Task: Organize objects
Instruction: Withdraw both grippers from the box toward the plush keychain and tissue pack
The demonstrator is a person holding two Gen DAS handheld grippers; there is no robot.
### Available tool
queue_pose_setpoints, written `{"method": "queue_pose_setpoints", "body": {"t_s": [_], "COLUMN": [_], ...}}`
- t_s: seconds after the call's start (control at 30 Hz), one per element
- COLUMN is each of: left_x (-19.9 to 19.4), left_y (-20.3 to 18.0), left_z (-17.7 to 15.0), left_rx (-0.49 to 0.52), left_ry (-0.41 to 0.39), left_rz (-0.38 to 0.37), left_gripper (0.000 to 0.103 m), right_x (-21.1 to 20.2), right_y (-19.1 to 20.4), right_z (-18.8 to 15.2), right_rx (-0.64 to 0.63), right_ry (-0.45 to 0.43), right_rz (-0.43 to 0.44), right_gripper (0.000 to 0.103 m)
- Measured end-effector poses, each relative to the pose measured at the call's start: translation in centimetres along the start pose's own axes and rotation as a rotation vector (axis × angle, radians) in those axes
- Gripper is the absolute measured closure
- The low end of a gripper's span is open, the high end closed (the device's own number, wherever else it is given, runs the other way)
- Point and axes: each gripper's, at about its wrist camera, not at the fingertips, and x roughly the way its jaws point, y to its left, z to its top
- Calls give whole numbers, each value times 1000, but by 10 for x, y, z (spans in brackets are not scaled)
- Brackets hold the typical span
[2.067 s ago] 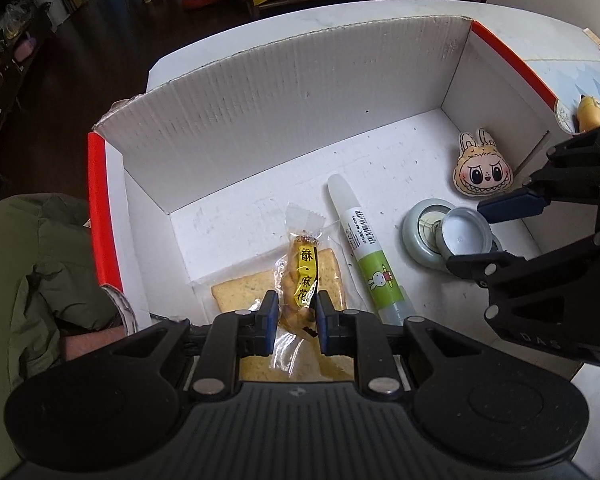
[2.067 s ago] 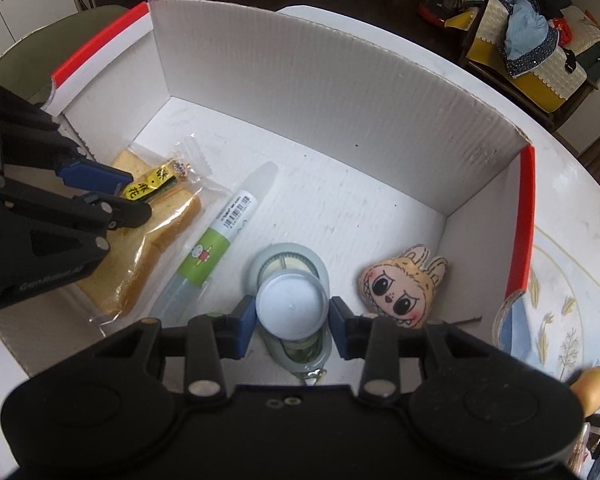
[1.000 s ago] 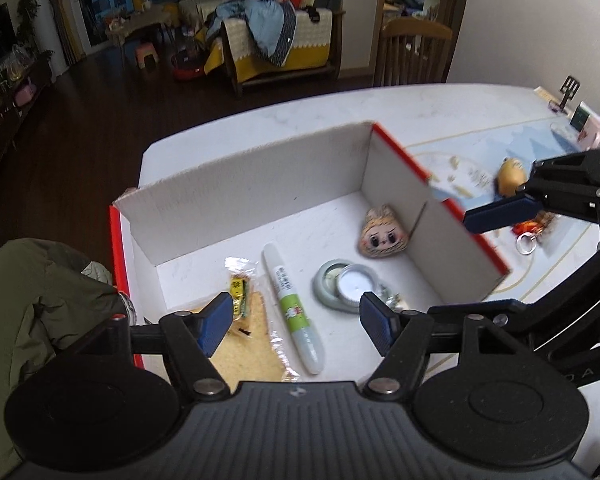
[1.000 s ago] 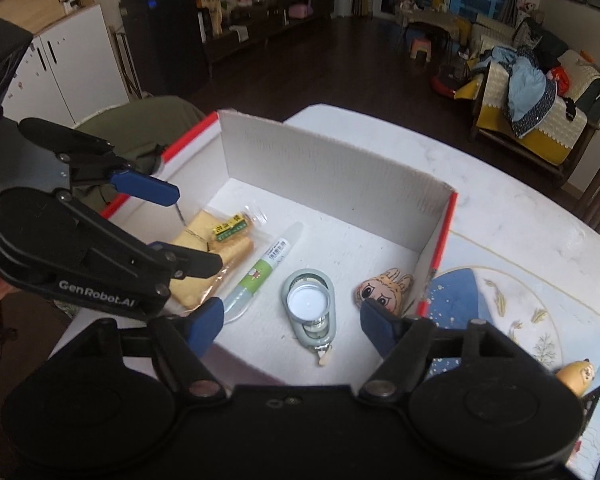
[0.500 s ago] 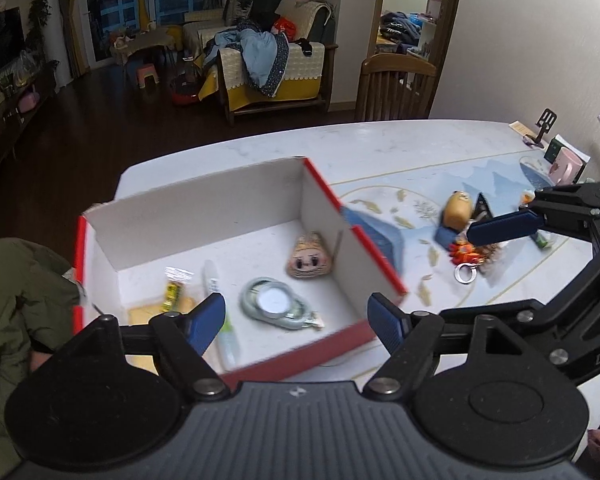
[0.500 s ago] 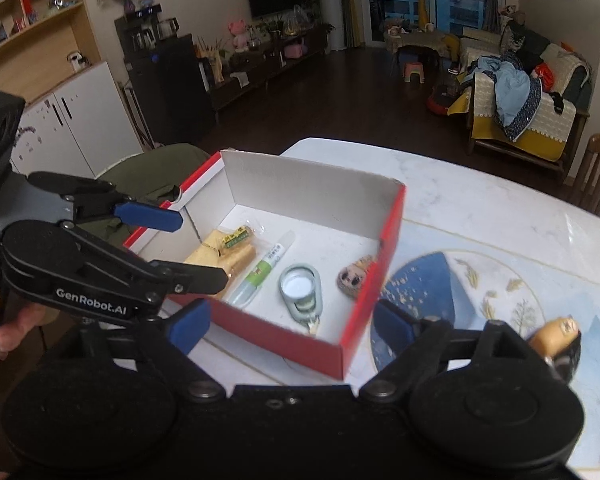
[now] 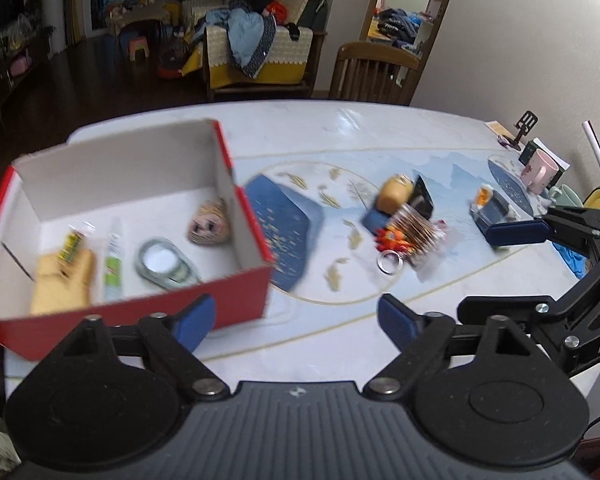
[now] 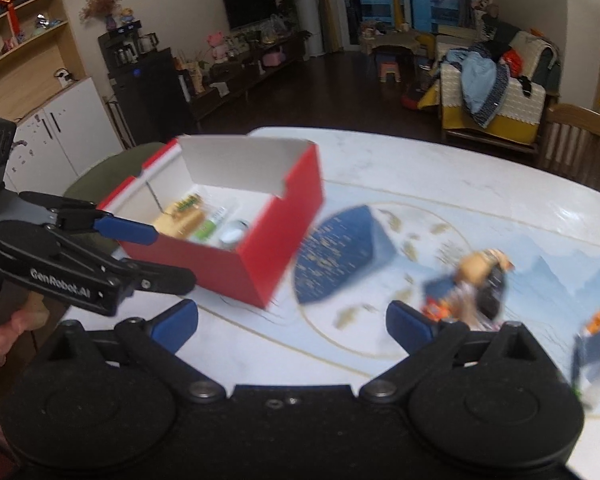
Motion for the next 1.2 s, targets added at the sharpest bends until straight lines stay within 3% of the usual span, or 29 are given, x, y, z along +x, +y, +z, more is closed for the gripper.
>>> {"method": "queue_pose_setpoints", "body": {"t_s": [0.23, 0.5, 0.83, 1.2], "left_x": [25, 66, 137, 199], "left_y": [-38, -69, -104, -119], "left_z": [-4, 9, 31, 48], "left_rx": [9, 35, 151, 238], "left_ry": [2, 22, 77, 120], "left_rz": [-8, -6, 41, 64], "left_gripper": [3, 0, 0, 0], "right_x": [-12, -29, -31, -22], "right_y": [-50, -109, -191, -253], "right_z": [-34, -54, -56, -49], "right_rx": [64, 132, 206, 297], "right_ry": [52, 52, 64, 78], "right_rz": [-60, -140, -302, -388], "right_gripper": [2, 2, 2, 2]}}
